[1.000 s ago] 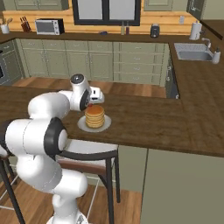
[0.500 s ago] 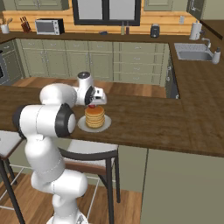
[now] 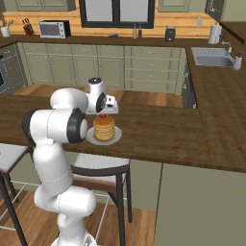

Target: Take the strawberry from the fridge and place it on top of the pancake, located on the dining counter.

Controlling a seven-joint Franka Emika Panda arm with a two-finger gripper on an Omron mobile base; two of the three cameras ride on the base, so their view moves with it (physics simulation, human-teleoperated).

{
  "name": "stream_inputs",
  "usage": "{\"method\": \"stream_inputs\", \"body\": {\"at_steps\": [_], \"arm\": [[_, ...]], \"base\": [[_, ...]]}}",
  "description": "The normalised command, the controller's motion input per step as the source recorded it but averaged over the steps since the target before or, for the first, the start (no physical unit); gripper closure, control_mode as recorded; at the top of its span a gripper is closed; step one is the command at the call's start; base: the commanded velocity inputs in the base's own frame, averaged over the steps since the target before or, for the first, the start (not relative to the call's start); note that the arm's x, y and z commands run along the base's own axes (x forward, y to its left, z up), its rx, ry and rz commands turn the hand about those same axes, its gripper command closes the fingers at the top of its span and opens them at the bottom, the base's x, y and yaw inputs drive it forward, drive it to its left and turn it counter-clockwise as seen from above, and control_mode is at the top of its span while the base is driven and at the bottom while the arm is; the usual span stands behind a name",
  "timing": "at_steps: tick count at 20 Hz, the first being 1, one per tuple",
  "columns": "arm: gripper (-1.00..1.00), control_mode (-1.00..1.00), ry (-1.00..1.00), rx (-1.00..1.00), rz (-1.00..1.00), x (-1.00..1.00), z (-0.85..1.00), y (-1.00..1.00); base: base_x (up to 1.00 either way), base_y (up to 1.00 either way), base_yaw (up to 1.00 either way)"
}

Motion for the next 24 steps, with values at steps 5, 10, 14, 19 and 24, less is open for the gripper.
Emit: {"method": "stream_inputs", "body": {"at_steps": [5, 10, 14, 19, 24], "arm": [[1.0, -1.0, 0.0, -0.02, 0.0, 0.14, -0.36, 0.0], [1.0, -1.0, 0.0, -0.01, 0.0, 0.05, -0.27, 0.0], [1.0, -1.0, 0.0, 0.0, 0.0, 0.02, -0.05, 0.0], [1.0, -1.0, 0.0, 0.0, 0.0, 0.0, 0.0, 0.0], [-1.0, -1.0, 0.01, 0.0, 0.0, 0.0, -0.08, 0.0]], "base": [[0.0, 0.0, 0.0], [0.0, 0.0, 0.0], [0.0, 0.0, 0.0], [0.0, 0.0, 0.0], [0.0, 0.0, 0.0]]}}
